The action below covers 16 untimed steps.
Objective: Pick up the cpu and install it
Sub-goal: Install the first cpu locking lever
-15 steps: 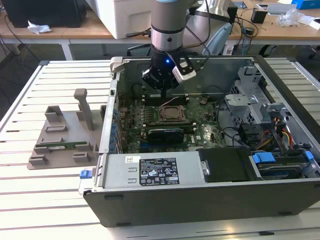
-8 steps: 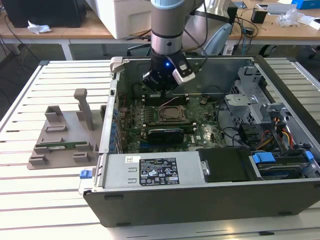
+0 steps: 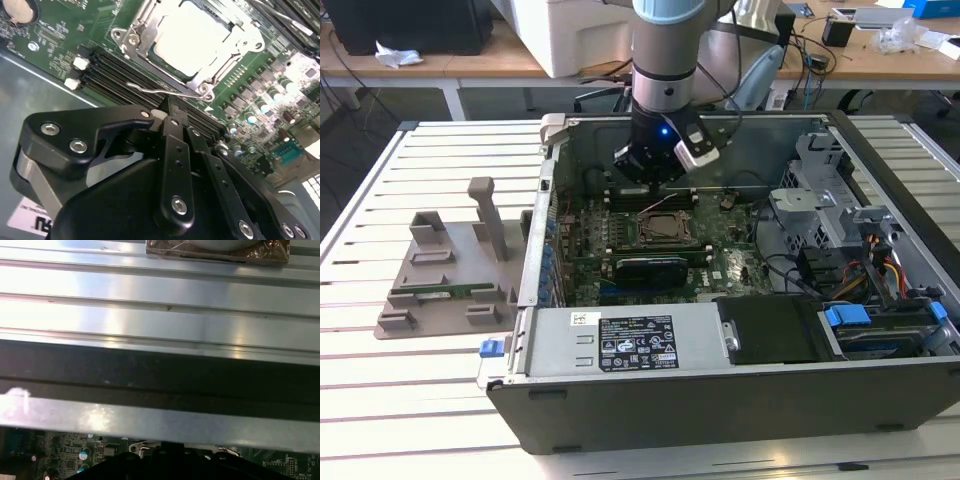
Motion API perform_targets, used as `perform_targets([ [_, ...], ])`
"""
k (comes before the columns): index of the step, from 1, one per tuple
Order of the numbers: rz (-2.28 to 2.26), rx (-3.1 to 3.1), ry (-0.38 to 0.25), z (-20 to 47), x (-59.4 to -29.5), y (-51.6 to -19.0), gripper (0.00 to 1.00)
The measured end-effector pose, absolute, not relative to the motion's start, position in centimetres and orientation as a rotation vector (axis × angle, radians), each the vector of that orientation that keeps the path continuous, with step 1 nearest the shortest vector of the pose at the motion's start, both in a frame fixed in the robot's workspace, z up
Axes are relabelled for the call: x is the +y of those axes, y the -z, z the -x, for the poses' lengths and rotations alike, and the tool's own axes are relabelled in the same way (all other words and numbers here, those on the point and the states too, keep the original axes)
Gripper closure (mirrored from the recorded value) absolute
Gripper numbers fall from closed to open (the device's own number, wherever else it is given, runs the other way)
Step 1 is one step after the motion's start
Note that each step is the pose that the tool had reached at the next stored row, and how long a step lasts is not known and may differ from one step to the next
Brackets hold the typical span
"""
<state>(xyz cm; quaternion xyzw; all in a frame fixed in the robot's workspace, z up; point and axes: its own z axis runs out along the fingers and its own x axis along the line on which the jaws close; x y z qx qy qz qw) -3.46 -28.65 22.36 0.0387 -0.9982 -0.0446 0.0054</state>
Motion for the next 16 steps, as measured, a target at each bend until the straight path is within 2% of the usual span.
perform_targets([
  [16, -0.12, -3.119, 0.137, 0.3, -29.3, -20.5, 0.89],
])
